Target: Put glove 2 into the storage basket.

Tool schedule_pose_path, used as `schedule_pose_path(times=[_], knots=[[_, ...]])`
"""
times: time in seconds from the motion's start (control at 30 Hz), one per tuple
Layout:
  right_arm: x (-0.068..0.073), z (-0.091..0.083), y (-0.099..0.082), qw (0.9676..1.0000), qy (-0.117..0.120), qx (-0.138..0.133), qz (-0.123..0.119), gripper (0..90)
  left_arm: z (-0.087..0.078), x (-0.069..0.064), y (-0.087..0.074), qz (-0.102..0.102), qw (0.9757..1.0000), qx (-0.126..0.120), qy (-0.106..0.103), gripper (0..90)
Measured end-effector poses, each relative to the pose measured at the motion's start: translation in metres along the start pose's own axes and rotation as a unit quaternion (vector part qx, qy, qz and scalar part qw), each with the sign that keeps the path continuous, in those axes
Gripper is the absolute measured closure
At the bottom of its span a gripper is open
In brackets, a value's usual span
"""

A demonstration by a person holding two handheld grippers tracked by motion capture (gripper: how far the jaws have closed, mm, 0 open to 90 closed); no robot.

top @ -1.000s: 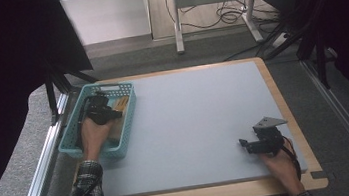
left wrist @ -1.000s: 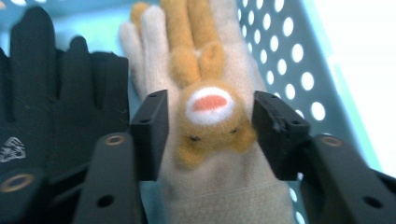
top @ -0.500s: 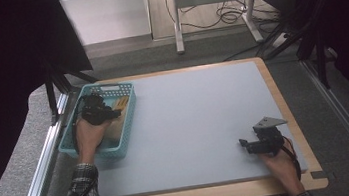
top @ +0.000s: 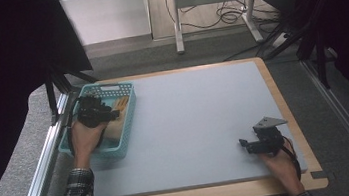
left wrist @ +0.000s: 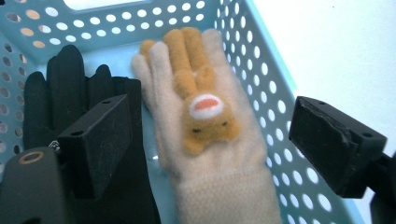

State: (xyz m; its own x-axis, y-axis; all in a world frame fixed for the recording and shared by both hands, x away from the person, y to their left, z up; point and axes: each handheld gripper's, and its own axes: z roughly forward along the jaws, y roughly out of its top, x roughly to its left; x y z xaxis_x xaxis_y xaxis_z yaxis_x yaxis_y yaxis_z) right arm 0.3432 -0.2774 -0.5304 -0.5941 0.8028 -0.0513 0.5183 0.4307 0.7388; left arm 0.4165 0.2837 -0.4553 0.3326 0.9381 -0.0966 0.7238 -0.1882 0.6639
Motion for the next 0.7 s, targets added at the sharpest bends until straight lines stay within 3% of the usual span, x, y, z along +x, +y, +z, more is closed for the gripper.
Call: schedule_pose_path(times=[0.23, 0.43, 0.7], knots=[[0.000, 0.000, 0.000, 1.0000, 0.000, 0.000, 0.000, 22.5, -0.013, -0.002, -0.004, 0.002, 0.9998, -0.014, -0.012, 8.9], [0.000, 0.000, 0.000, 1.0000, 0.000, 0.000, 0.000, 22.4, -0.020, -0.007, -0.006, 0.020, 0.9996, -0.014, -0.014, 5.8], [0.000, 0.000, 0.000, 1.0000, 0.000, 0.000, 0.000, 22.3, -0.029, -0.019, -0.008, 0.034, 0.9983, -0.035, -0.032, 4.0]])
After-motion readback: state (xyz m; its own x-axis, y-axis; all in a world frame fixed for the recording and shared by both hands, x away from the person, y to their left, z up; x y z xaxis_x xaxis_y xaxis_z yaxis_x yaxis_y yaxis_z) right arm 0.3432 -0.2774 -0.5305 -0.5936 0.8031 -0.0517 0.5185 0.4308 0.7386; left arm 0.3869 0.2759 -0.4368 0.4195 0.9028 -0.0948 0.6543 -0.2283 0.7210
